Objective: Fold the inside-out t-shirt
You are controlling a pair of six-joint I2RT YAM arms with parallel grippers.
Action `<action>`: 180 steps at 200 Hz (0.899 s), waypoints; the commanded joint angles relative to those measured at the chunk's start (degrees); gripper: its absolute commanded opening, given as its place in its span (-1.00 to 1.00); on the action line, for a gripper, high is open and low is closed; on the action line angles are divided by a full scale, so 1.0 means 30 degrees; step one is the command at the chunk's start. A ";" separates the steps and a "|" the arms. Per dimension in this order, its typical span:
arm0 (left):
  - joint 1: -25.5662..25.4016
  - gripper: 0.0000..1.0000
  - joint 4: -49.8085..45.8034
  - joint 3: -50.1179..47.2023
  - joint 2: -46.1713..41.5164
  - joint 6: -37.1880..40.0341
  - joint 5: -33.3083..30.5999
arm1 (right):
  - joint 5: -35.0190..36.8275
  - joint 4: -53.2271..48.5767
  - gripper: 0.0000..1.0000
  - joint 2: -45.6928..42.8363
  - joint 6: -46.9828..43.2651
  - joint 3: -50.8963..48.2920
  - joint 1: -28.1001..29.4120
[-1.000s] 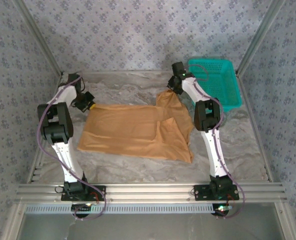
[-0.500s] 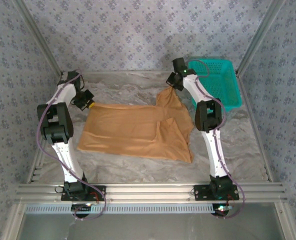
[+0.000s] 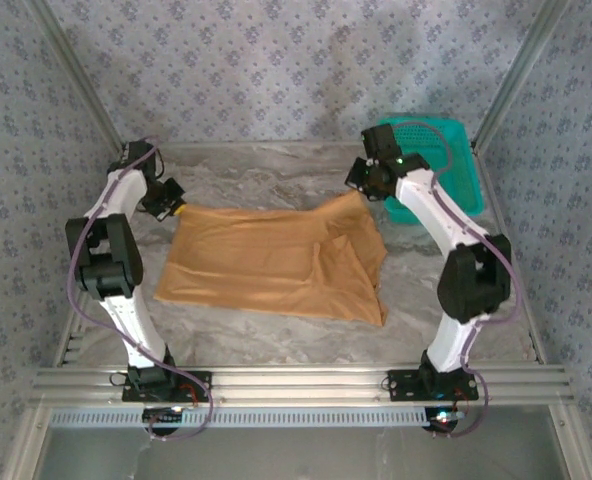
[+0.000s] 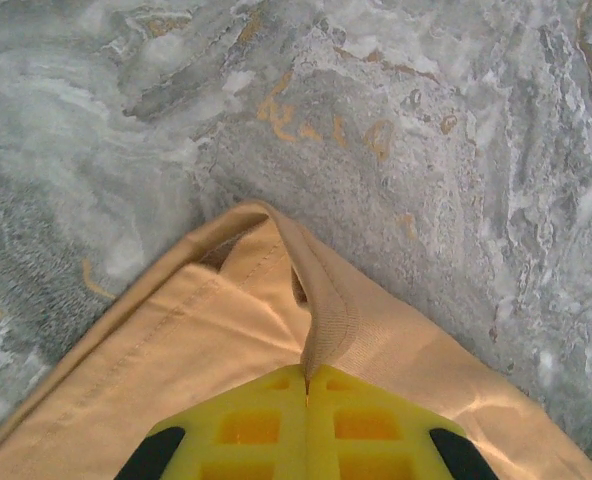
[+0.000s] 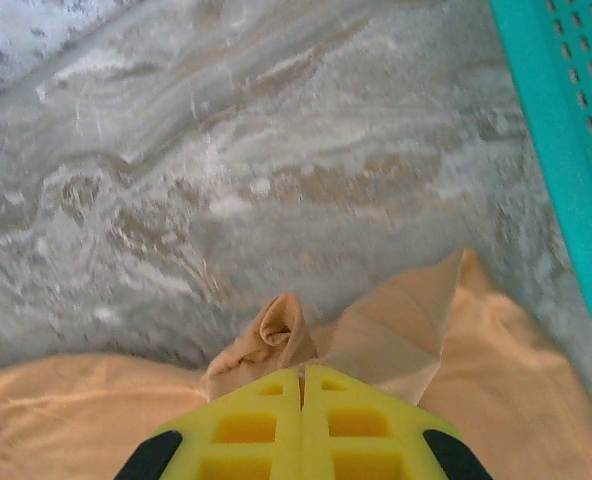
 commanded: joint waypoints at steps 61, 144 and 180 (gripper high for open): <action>0.0293 -1.00 0.0896 -0.3519 -0.3351 0.0224 0.0836 | 0.1695 -0.0630 -1.00 -0.5714 0.0436 -0.5359 0.1633; 0.0387 -1.00 0.1028 -0.6528 -0.6026 0.0392 0.0440 | 0.2998 -0.1413 -1.00 -0.8474 0.1247 -0.8482 0.3525; 0.0438 -1.00 0.0910 -0.7928 -0.7346 0.0576 0.0139 | 0.3032 -0.1366 -1.00 -0.9549 0.2292 -1.0859 0.4676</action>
